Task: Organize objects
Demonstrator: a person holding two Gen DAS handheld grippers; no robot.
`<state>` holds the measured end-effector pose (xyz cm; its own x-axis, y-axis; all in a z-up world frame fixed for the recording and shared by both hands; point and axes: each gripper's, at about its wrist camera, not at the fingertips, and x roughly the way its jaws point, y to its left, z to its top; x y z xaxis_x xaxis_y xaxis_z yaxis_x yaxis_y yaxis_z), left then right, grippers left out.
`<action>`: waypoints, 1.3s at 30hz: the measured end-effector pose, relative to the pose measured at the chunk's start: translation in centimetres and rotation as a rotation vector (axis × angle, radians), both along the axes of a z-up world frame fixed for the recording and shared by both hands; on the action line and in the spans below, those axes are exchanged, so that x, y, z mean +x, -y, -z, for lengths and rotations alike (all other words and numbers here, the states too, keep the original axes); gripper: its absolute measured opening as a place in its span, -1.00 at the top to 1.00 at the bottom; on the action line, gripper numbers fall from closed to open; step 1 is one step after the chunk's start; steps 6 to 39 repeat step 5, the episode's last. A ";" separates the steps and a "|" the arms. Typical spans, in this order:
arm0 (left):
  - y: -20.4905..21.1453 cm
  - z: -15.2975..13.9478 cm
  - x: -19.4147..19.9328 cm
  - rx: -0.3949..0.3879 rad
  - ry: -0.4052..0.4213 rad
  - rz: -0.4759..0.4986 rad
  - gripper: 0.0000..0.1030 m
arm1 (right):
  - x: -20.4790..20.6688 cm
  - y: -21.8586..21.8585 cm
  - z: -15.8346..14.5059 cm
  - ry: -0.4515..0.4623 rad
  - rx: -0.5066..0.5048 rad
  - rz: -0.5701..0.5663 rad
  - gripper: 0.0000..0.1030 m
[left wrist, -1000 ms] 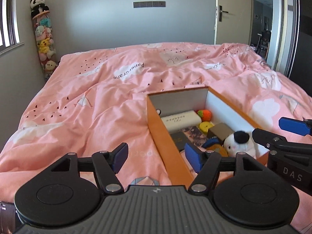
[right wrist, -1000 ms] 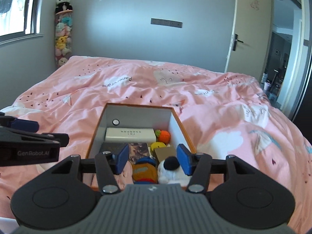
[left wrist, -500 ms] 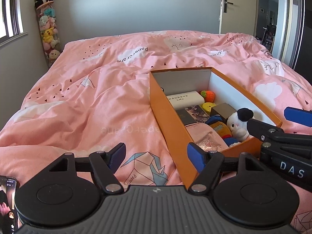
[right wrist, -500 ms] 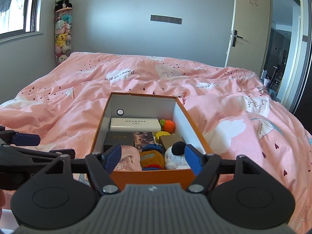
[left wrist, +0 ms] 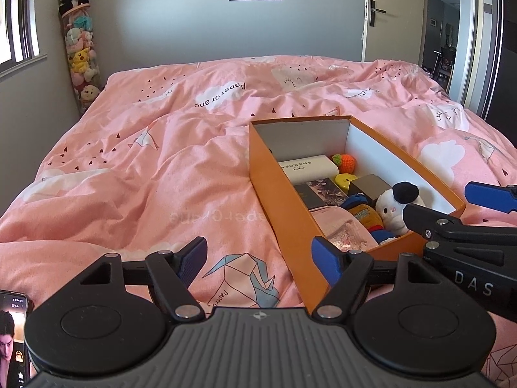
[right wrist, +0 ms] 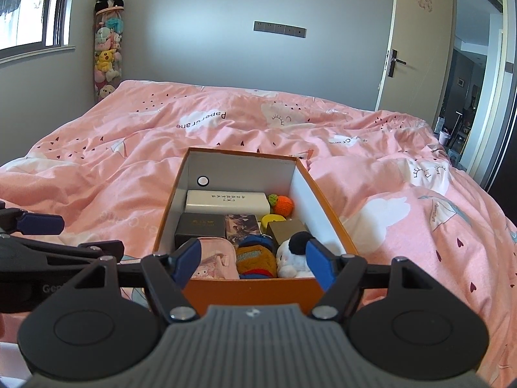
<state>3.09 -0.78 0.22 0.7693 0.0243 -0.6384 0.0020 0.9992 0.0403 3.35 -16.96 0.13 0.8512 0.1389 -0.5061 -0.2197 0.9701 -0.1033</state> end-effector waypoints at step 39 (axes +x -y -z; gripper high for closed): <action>0.1 -0.1 -0.1 0.002 0.005 0.001 -0.68 | 0.0 0.1 -0.1 0.001 0.001 0.001 -0.42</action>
